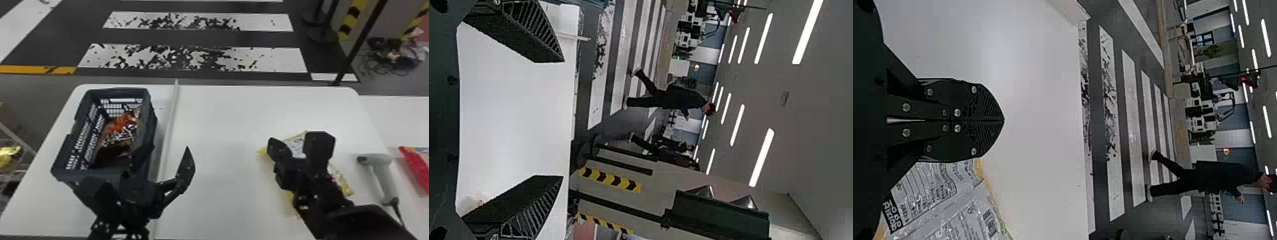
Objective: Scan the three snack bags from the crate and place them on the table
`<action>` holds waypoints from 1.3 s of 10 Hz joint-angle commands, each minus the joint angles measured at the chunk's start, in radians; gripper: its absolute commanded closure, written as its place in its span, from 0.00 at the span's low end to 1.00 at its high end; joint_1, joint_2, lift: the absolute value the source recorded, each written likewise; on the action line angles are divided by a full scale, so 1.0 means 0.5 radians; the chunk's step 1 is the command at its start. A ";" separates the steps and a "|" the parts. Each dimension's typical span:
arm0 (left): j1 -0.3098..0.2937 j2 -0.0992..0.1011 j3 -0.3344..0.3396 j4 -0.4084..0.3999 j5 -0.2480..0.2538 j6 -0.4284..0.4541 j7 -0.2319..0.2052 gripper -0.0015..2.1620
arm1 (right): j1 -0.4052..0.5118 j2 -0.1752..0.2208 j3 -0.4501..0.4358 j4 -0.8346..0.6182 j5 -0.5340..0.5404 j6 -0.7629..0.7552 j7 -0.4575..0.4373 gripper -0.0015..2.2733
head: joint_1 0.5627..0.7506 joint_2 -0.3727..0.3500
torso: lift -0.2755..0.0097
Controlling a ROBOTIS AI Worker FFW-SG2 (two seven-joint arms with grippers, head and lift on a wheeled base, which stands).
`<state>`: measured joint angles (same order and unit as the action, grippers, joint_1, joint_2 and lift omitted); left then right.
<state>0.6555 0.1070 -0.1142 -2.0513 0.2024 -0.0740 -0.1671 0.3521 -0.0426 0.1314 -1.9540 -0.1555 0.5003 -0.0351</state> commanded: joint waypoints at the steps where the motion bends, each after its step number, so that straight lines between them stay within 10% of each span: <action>1: -0.016 0.001 -0.020 0.007 0.000 0.006 0.000 0.02 | 0.072 -0.034 -0.100 -0.148 -0.066 0.035 0.000 0.91 | 0.70 0.51 | 0.75; 13: 0.002 0.028 -0.075 0.004 -0.006 -0.007 -0.025 0.02 | 0.216 -0.062 -0.689 0.300 -0.134 -0.419 0.116 0.91 | 0.70 0.10 | 0.75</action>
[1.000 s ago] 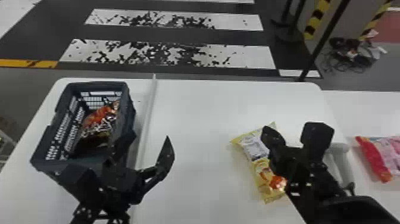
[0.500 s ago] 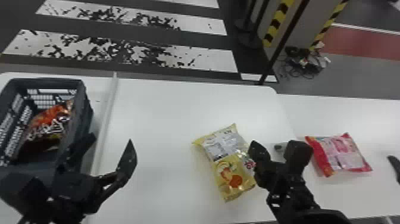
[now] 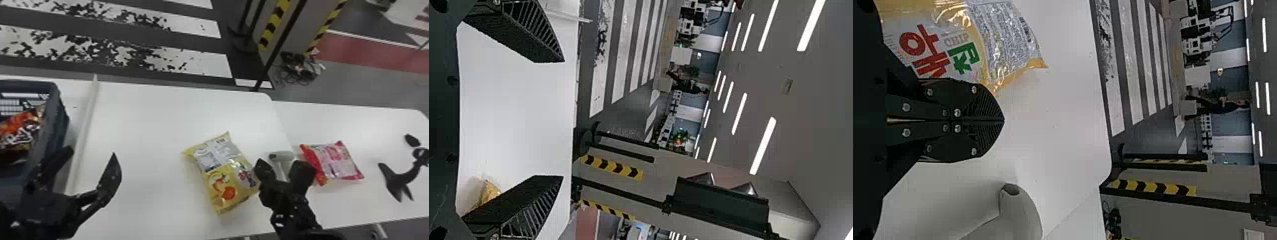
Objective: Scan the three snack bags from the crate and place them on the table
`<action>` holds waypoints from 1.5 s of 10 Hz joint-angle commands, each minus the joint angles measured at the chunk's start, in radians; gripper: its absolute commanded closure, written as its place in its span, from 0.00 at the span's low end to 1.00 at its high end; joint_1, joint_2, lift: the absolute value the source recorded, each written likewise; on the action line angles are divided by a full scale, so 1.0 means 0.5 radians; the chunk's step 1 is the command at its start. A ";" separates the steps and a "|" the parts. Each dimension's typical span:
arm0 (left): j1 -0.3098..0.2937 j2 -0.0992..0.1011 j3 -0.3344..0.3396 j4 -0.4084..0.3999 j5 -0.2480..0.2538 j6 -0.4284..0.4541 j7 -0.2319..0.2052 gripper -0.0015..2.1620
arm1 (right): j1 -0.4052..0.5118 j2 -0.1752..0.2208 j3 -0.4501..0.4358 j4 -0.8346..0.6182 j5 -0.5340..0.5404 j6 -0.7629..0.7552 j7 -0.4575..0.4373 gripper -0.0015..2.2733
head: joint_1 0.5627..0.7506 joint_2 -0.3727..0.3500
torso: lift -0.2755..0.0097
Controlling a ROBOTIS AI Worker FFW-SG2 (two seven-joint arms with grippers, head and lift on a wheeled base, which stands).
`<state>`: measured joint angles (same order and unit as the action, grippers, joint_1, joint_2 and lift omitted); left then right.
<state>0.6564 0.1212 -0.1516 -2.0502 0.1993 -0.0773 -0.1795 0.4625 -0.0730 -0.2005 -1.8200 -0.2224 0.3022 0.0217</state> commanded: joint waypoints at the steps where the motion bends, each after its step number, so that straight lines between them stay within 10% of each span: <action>1: 0.000 0.000 0.000 0.002 -0.003 0.000 0.000 0.02 | 0.002 -0.001 -0.044 0.060 0.000 -0.041 0.030 0.91 | 0.70 0.08 | 0.75; 15: -0.006 -0.003 -0.034 -0.017 -0.015 -0.012 0.003 0.02 | 0.339 0.014 0.057 -0.075 -0.169 -0.281 0.177 0.91 | 0.70 0.09 | 0.75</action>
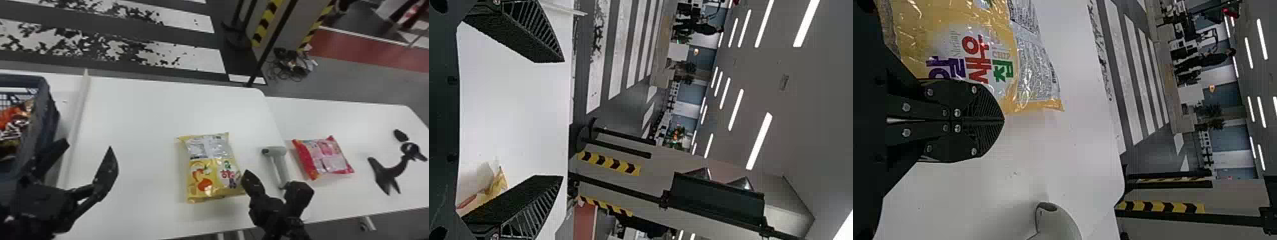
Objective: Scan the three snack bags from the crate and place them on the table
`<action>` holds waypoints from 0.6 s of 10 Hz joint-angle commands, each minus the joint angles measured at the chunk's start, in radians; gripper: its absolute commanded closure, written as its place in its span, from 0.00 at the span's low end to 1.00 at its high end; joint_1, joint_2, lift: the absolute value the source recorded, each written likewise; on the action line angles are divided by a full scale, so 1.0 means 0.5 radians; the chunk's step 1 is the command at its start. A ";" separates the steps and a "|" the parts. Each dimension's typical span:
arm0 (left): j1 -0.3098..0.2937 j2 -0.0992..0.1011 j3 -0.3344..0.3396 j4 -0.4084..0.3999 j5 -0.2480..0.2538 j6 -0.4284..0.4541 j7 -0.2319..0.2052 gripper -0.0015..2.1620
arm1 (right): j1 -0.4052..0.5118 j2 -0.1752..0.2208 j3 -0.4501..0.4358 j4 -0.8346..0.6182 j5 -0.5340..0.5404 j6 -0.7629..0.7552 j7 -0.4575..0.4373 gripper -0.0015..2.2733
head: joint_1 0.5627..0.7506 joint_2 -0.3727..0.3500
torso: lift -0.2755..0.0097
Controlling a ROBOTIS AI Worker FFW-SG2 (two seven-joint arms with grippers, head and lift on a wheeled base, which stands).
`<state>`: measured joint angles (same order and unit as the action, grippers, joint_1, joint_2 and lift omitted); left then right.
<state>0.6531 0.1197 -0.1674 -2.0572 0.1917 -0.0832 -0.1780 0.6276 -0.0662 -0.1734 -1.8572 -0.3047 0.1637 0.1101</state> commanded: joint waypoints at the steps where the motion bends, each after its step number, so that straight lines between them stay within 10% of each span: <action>1: 0.007 0.000 -0.006 -0.012 0.000 -0.001 -0.003 0.02 | 0.012 0.001 0.003 -0.004 -0.004 -0.016 0.001 0.91 | 0.70 0.10 | 0.75; 6: 0.016 0.003 0.031 -0.034 0.003 -0.056 0.040 0.02 | 0.021 -0.027 -0.181 -0.114 0.011 -0.040 0.154 0.52 | 0.70 0.08 | 0.75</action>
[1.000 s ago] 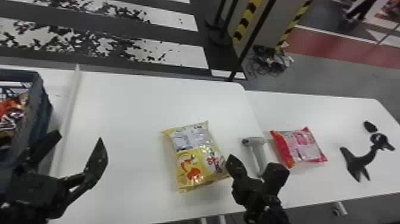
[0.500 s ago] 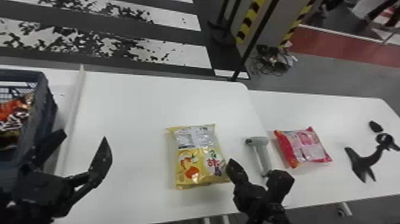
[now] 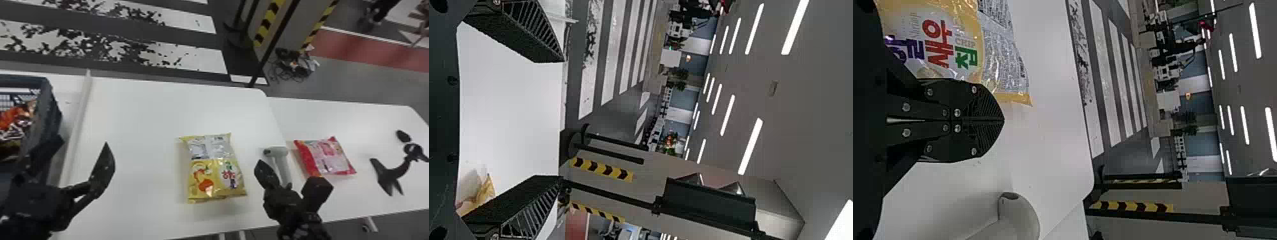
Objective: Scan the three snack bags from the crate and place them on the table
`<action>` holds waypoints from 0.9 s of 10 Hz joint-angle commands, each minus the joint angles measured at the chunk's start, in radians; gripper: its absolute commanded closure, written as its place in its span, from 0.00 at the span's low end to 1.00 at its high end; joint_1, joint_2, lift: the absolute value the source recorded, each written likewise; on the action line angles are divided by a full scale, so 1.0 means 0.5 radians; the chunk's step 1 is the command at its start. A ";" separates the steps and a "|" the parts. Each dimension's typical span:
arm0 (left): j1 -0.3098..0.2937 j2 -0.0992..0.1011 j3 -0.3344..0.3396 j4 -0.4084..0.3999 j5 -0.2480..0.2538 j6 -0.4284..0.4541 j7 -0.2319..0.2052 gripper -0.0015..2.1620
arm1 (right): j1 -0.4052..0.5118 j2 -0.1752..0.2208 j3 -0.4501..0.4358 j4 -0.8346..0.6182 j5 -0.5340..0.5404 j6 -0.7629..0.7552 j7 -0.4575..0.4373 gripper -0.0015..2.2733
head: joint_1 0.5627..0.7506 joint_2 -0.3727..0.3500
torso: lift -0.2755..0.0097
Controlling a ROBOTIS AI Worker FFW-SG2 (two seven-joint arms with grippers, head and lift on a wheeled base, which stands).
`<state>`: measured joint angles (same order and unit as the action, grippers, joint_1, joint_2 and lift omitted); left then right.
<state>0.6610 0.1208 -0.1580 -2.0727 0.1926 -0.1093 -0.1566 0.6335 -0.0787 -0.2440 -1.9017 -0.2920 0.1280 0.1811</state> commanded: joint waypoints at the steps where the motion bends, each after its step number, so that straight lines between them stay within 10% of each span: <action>1: -0.006 0.001 0.028 0.001 0.001 -0.004 -0.006 0.02 | 0.025 -0.002 -0.077 -0.065 -0.017 0.049 0.040 0.36 | 0.70 0.08 | 0.75; 3: -0.012 -0.002 0.086 -0.002 0.017 0.003 0.003 0.02 | 0.009 -0.011 -0.162 -0.099 -0.020 0.160 0.147 0.02 | 0.70 0.07 | 0.75; 9: 0.052 -0.015 0.239 -0.137 0.173 0.230 0.009 0.02 | -0.190 -0.149 -0.304 0.202 0.240 0.172 0.245 0.03 | 0.70 0.03 | 0.75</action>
<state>0.6831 0.1146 -0.0474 -2.1362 0.2712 0.0025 -0.1517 0.5550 -0.1418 -0.3923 -1.8261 -0.1811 0.2139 0.3035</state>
